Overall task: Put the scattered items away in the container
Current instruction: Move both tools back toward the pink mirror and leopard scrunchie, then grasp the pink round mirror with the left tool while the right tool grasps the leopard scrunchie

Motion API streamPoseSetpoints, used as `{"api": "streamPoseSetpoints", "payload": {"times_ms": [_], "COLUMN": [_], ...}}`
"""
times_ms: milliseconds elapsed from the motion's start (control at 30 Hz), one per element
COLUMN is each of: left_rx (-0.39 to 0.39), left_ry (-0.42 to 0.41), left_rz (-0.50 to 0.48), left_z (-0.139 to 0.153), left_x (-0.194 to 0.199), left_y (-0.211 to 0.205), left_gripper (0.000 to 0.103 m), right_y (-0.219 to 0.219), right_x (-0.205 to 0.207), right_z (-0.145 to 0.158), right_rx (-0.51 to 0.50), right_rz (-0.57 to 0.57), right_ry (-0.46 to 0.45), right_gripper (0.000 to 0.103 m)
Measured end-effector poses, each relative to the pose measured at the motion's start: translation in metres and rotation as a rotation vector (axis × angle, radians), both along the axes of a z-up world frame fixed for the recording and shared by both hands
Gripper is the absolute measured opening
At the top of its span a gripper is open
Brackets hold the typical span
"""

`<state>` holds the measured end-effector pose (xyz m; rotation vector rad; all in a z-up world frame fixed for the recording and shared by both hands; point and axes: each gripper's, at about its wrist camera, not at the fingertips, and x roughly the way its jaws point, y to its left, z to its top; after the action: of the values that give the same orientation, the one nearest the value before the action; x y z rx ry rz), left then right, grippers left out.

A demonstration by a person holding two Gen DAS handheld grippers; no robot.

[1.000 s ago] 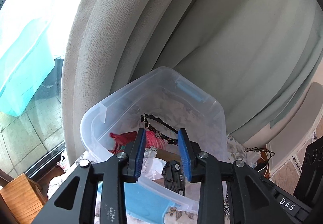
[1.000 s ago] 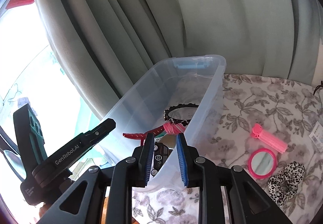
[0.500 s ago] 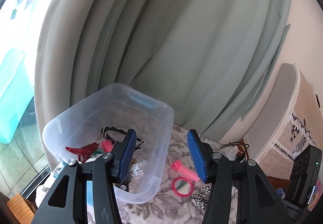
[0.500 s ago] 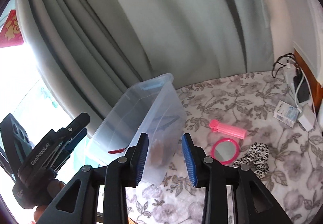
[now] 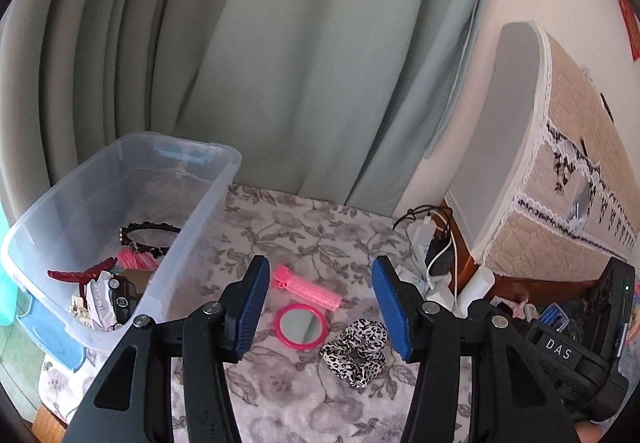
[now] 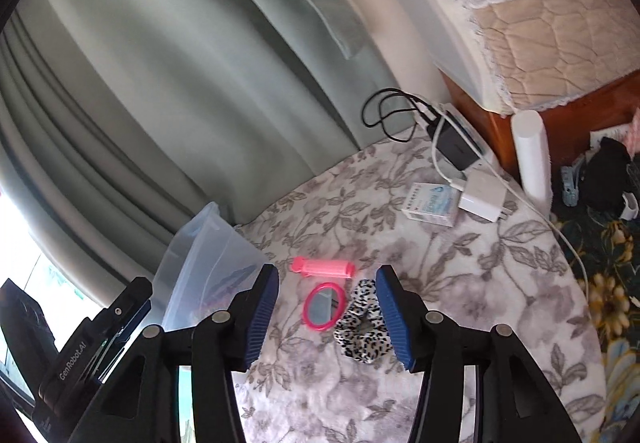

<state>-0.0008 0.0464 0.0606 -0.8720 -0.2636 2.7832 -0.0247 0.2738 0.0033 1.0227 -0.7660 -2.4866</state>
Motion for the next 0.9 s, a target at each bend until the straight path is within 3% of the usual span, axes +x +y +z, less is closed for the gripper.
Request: {"api": "streamPoseSetpoints", "payload": {"times_ms": [133, 300, 733, 900], "left_rx": [-0.046, -0.043, -0.053, -0.050], "left_ry": [-0.061, -0.152, -0.334, -0.375], "left_rz": [-0.008, -0.010, -0.017, -0.024], "left_z": [-0.038, -0.067, -0.141, -0.163], "left_x": [-0.041, -0.057, -0.096, -0.107], "left_y": [0.022, 0.024, 0.028, 0.027], "left_gripper": [0.055, 0.055, 0.055, 0.055], "right_y": [0.010, -0.005, -0.065, -0.080], "right_x": [-0.010, -0.022, -0.042, -0.051], "right_z": [-0.023, -0.051, -0.111, -0.118], "right_rx": [-0.005, 0.034, 0.187, 0.244], "right_rz": [-0.011, 0.060, 0.180, 0.187], "right_ry": [-0.069, -0.152, -0.292, -0.284], "right_gripper": [0.054, 0.062, 0.062, 0.043]}}
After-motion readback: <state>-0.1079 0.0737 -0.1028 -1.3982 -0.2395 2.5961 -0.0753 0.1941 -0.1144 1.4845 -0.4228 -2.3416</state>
